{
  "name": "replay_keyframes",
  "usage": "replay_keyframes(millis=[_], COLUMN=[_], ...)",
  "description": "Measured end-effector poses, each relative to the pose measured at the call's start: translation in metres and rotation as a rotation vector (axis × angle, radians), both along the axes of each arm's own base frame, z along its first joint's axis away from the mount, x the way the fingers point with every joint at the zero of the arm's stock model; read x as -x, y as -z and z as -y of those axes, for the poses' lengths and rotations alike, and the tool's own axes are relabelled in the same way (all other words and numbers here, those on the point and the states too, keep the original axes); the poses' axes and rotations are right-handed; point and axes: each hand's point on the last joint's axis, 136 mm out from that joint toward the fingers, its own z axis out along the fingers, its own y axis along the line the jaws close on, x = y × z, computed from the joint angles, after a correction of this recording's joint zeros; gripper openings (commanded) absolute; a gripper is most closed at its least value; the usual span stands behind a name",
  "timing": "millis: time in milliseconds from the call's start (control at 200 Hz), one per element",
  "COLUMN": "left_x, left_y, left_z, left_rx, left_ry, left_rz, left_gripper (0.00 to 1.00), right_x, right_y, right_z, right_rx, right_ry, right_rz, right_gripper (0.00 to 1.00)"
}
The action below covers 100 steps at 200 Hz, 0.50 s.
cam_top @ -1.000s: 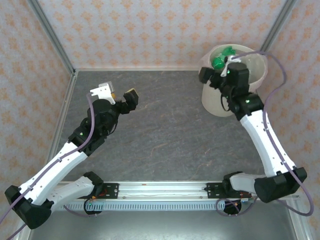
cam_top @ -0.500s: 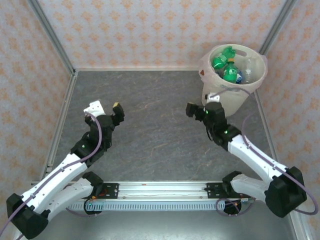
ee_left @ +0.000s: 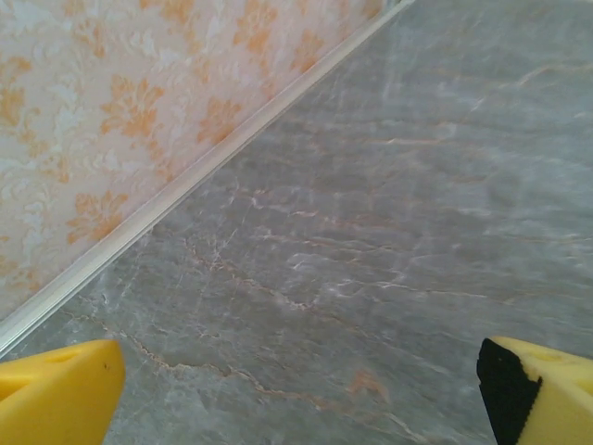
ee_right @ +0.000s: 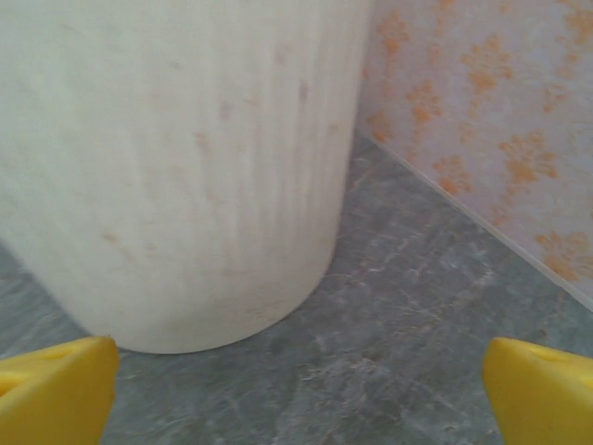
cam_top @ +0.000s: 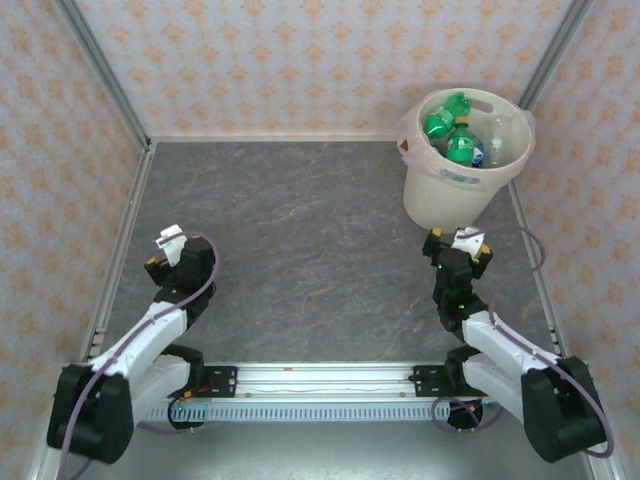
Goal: Put the plastic bottles in the bin
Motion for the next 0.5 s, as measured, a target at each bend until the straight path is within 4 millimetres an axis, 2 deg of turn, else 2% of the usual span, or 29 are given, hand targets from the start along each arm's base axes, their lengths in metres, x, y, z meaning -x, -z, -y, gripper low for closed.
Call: replay_keyframes(millis=[140, 275, 501], left_x=[-0.026, -0.053, -0.062], left_y=[0.005, 0.001, -0.005], left_z=[0.001, 0.008, 0.02], left_rx=[-0.017, -0.026, -0.036], left_ry=[0.031, 0.093, 0.203], left_rz=[-0.002, 0.098, 0.275], left_gripper=[0.99, 1.0, 1.0], right_x=[-0.004, -0.015, -0.036], right_y=[0.007, 0.012, 0.011], right_z=[0.013, 0.013, -0.004], right_rx=[-0.01, -0.021, -0.032], right_ry=[0.038, 0.024, -0.076], right_rz=[0.025, 0.043, 0.094], right_gripper=[1.0, 1.0, 1.0])
